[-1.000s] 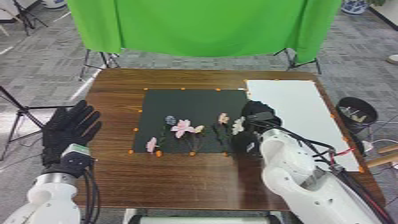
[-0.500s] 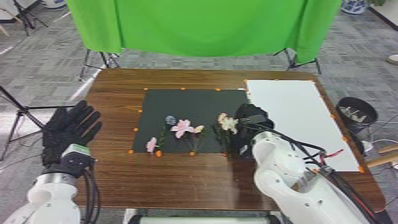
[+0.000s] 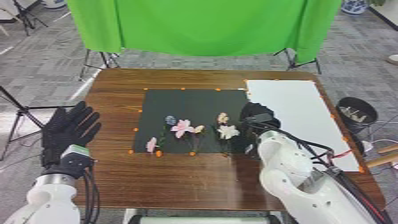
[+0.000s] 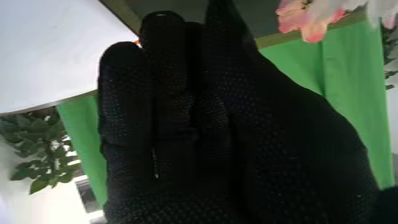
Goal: Arrange flowers
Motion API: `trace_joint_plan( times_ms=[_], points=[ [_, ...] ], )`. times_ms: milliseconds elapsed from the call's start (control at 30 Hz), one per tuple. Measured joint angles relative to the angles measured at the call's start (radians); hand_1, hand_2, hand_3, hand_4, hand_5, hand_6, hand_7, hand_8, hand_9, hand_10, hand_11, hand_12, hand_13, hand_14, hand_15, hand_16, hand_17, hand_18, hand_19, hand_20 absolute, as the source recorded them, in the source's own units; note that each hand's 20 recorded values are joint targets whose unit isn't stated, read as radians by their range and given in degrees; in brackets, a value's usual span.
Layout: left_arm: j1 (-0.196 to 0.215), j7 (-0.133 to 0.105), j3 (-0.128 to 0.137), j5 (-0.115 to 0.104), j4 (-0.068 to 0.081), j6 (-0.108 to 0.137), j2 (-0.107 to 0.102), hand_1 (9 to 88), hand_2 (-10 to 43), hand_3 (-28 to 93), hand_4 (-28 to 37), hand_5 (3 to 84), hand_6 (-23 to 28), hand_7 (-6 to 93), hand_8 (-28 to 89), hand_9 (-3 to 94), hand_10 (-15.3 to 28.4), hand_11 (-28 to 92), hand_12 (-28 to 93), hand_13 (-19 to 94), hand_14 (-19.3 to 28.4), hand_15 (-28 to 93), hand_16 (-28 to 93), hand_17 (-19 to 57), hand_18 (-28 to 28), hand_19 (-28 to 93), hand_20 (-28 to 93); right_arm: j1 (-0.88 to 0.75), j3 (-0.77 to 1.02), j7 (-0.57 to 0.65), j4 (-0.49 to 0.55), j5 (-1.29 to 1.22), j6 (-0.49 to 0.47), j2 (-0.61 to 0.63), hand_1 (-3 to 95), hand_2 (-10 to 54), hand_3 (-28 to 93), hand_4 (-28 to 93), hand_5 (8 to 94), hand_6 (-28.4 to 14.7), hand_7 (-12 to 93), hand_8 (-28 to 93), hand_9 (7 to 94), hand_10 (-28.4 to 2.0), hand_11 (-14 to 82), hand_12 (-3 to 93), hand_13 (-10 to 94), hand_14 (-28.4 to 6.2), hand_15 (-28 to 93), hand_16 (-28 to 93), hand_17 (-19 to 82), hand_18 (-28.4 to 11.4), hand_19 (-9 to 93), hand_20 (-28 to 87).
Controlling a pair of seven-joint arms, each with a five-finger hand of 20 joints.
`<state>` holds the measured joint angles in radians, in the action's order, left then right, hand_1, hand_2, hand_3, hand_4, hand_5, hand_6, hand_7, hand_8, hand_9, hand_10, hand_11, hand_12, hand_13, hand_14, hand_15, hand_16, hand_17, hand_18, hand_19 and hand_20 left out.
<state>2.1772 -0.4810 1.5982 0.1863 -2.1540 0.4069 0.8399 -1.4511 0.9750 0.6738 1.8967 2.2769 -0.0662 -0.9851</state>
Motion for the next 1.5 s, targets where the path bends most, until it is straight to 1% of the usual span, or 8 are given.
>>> trace_joint_plan(
  times_ms=[400,600,667,867,1000,1067,1367,1500],
  points=[
    [0.005,-0.001,0.002,-0.001,-0.001,0.001,0.004,27.4,13.5,72,-28.3,46.4,10.3,16.2,-9,38.2,16.1,25,12,26,16.3,44,-8,-7.6,16.3,40,10,-0.057,0.065,-0.049,0.074,-0.007,0.026,0.011,51.0,-9.5,79,-28,52.5,-2.0,20,-14,55.4,-13.8,17.2,18.8,59,-8.8,44,30,38,-16.5,73,17],
    [0.003,0.000,-0.001,-0.001,-0.001,0.001,0.006,27.6,13.3,72,-28.3,46.3,10.3,16.2,-9,38.2,16.0,25,12,26,16.3,44,-8,-7.6,16.3,40,10,-0.084,0.143,-0.214,0.184,0.003,-0.286,0.000,46.4,-9.5,81,-28,52.7,-1.8,20,-14,54.1,-13.8,15.9,18.4,57,-10.6,47,22,35,-17.5,72,22],
    [0.003,0.001,-0.001,0.000,-0.001,0.001,0.007,27.6,13.2,72,-28.3,46.3,10.3,16.3,-9,38.1,16.0,25,12,26,16.3,44,-8,-7.6,16.3,40,10,-0.084,0.143,-0.230,0.190,0.001,-0.336,-0.008,46.3,-9.5,80,-28,53.6,-1.5,20,-14,54.5,-13.7,15.8,18.4,57,-10.6,47,21,35,-17.7,72,23],
    [0.000,0.003,-0.003,0.000,0.000,0.001,0.007,27.7,13.2,72,-28.3,46.4,10.3,16.3,-9,38.1,16.0,25,12,26,16.4,44,-8,-7.6,16.3,41,10,-0.082,0.110,-0.222,0.161,0.011,-0.297,-0.019,52.2,-9.5,74,-28,58.9,-0.8,24,-15,58.8,-12.7,18.0,18.5,60,-8.2,44,28,37,-17.2,75,25],
    [-0.001,0.004,-0.004,0.000,0.000,0.002,0.009,27.7,13.3,72,-28.3,46.3,10.2,16.3,-9,38.1,16.0,25,12,26,16.3,44,-8,-7.6,16.3,41,10,-0.071,0.046,-0.180,0.108,0.051,-0.179,-0.013,56.0,-9.5,70,-28,62.5,0.6,27,-16,61.9,-11.6,19.7,18.8,62,-6.6,41,33,37,-17.0,76,25],
    [-0.001,0.004,-0.004,0.000,0.000,0.002,0.009,27.7,13.3,72,-28.3,46.3,10.2,16.4,-9,38.1,16.0,25,12,26,16.3,44,-8,-7.6,16.3,41,10,-0.074,0.038,-0.171,0.086,0.062,-0.127,-0.013,60.0,-9.5,66,-28,64.8,0.3,30,-7,64.6,-10.7,20.4,19.0,64,-5.5,37,37,38,-16.8,76,26],
    [0.001,0.005,-0.003,0.000,-0.001,0.002,0.010,27.5,13.4,72,-28.3,46.3,10.3,16.4,-9,38.2,16.1,25,12,26,16.3,44,-8,-7.6,16.2,40,10,-0.093,0.057,-0.149,0.078,0.064,-0.100,0.002,60.0,-9.5,70,-28,66.4,-0.4,34,-6,69.2,-9.5,13.1,26.7,66,-5.6,36,39,39,-16.7,76,27],
    [0.000,0.005,-0.004,0.000,-0.001,0.002,0.010,27.6,13.4,72,-28.3,46.4,10.3,16.4,-9,38.2,16.1,25,12,26,16.4,44,-8,-7.6,16.2,41,10,-0.093,0.062,-0.134,0.081,0.061,-0.085,0.007,58.9,-9.5,72,-28,65.0,-0.7,31,-6,66.7,-10.4,14.3,23.6,65,-5.9,35,39,38,-16.9,76,26]
  ],
)
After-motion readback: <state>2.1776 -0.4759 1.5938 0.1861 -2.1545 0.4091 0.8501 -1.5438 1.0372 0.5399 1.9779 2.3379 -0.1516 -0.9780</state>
